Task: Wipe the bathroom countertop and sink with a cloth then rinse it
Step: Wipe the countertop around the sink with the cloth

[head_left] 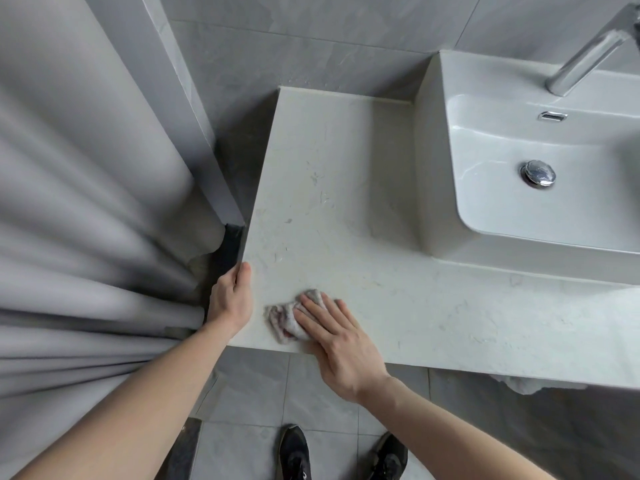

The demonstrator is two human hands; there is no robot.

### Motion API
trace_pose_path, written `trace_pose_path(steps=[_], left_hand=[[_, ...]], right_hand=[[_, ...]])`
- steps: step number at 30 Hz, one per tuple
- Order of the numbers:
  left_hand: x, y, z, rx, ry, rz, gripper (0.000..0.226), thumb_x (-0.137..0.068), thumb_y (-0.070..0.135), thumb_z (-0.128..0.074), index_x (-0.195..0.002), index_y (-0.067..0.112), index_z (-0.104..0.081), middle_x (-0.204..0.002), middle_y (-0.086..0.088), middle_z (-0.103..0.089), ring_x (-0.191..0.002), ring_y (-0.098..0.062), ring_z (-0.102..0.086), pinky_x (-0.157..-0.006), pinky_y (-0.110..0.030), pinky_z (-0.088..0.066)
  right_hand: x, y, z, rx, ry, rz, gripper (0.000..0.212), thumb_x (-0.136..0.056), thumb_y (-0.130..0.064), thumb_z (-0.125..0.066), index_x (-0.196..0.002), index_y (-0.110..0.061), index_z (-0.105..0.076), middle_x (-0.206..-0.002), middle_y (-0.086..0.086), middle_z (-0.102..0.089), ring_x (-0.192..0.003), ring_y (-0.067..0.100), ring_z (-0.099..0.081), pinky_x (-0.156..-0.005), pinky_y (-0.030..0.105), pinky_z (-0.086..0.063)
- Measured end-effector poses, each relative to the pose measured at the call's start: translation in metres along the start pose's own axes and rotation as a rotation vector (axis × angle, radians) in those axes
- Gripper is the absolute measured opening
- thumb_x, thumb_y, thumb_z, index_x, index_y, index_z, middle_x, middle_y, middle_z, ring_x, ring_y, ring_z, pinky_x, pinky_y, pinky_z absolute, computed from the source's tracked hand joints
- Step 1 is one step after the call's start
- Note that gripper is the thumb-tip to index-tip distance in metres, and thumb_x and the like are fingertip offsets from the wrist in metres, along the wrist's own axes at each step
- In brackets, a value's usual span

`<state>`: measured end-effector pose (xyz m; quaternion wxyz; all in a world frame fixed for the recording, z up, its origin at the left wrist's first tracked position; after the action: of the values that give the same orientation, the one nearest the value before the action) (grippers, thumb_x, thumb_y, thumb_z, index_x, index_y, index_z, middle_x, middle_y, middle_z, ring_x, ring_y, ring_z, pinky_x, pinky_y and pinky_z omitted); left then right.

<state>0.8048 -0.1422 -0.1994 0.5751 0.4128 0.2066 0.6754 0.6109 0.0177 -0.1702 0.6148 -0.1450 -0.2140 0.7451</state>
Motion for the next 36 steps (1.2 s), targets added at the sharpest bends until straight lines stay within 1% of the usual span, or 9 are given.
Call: trace_pose_path(steps=[2, 8, 11, 13, 16, 20, 25, 30, 36], left_hand=[[0.000, -0.002, 0.001, -0.006, -0.004, -0.006, 0.069, -0.093, 0.066, -0.027, -0.129, 0.024, -0.068, -0.128, -0.007, -0.071, -0.121, -0.035, -0.061, -0.100, -0.045, -0.048], [-0.002, -0.004, 0.000, -0.007, -0.010, 0.003, 0.060, -0.094, 0.066, -0.026, -0.108, 0.024, -0.067, -0.105, -0.007, -0.073, -0.104, -0.036, -0.062, -0.090, -0.047, -0.050], [-0.001, -0.004, -0.001, -0.019, -0.008, 0.012, 0.047, -0.097, 0.061, -0.028, -0.089, 0.027, -0.059, -0.092, -0.007, -0.068, -0.095, -0.036, -0.061, -0.080, -0.042, -0.045], [-0.001, -0.004, -0.001, -0.019, -0.006, 0.015, 0.048, -0.098, 0.061, -0.029, -0.089, 0.024, -0.059, -0.089, -0.007, -0.066, -0.094, -0.037, -0.060, -0.079, -0.042, -0.044], [-0.002, -0.005, 0.000, -0.019, 0.000, 0.017, 0.055, -0.098, 0.061, -0.029, -0.100, 0.020, -0.065, -0.094, -0.007, -0.069, -0.096, -0.036, -0.061, -0.080, -0.042, -0.045], [-0.002, -0.004, -0.001, -0.030, 0.008, 0.028, 0.053, -0.099, 0.059, -0.030, -0.096, 0.015, -0.061, -0.085, -0.006, -0.062, -0.096, -0.041, -0.061, -0.076, -0.041, -0.042], [-0.002, -0.004, 0.000, -0.013, 0.015, -0.002, 0.057, -0.096, 0.060, -0.029, -0.109, 0.024, -0.071, -0.113, -0.012, -0.074, -0.108, -0.039, -0.063, -0.087, -0.041, -0.048], [0.001, 0.000, 0.000, -0.002, 0.003, 0.020, 0.047, -0.106, 0.050, -0.036, -0.119, 0.020, -0.071, -0.121, -0.011, -0.072, -0.116, -0.037, -0.062, -0.087, -0.036, -0.043], [0.001, -0.001, 0.000, -0.007, -0.015, 0.009, 0.049, -0.104, 0.054, -0.031, -0.115, 0.023, -0.068, -0.111, -0.007, -0.073, -0.105, -0.034, -0.064, -0.082, -0.037, -0.043]], right_hand=[[0.022, 0.023, 0.012, 0.010, 0.034, -0.104, 0.081, -0.090, -0.015, -0.058, -0.163, -0.029, -0.025, -0.172, -0.009, -0.013, -0.160, 0.017, 0.001, -0.130, 0.046, -0.007], [0.072, 0.104, 0.059, 0.069, 0.208, -0.533, 0.063, -0.102, -0.030, -0.047, -0.162, -0.033, -0.027, -0.171, -0.010, -0.015, -0.160, 0.020, -0.007, -0.127, 0.055, -0.017], [0.061, 0.111, 0.063, 0.058, 0.274, -0.713, 0.059, -0.105, -0.040, -0.042, -0.162, -0.032, -0.026, -0.172, -0.008, -0.013, -0.160, 0.023, -0.002, -0.128, 0.053, -0.010], [0.036, 0.100, 0.055, 0.051, 0.297, -0.812, 0.061, -0.105, -0.040, -0.044, -0.162, -0.030, -0.026, -0.173, -0.004, -0.010, -0.160, 0.028, 0.000, -0.128, 0.052, -0.004], [-0.014, 0.070, 0.036, 0.023, 0.328, -0.776, 0.062, -0.100, -0.039, -0.042, -0.160, -0.025, -0.033, -0.171, 0.003, -0.020, -0.158, 0.037, -0.008, -0.127, 0.055, -0.009], [-0.068, 0.010, 0.008, -0.023, 0.224, -0.459, 0.067, -0.095, -0.031, -0.046, -0.160, -0.026, -0.033, -0.170, 0.003, -0.023, -0.158, 0.037, -0.008, -0.129, 0.052, -0.006], [-0.087, -0.027, -0.012, -0.027, 0.115, -0.200, 0.061, -0.101, -0.020, -0.044, -0.160, -0.027, -0.034, -0.170, 0.000, -0.023, -0.160, 0.029, -0.006, -0.129, 0.048, -0.003], [-0.067, 0.016, 0.016, -0.089, 0.153, -0.273, 0.065, -0.089, -0.017, -0.039, -0.153, -0.025, -0.048, -0.166, -0.004, -0.035, -0.158, 0.019, -0.020, -0.129, 0.039, -0.014], [-0.034, 0.105, 0.067, 0.003, 0.301, -0.562, 0.060, -0.091, -0.014, -0.038, -0.150, -0.014, -0.051, -0.160, 0.011, -0.044, -0.152, 0.038, -0.032, -0.126, 0.047, -0.022]])
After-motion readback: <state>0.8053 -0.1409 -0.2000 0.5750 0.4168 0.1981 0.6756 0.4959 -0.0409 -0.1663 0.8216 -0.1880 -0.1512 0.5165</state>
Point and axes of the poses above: each hand's wrist, its own x-axis away from the middle knuckle, its own z-axis out of the back of the hand, y = z × x, the point moved 1 cm from there along -x, towards the middle knuckle
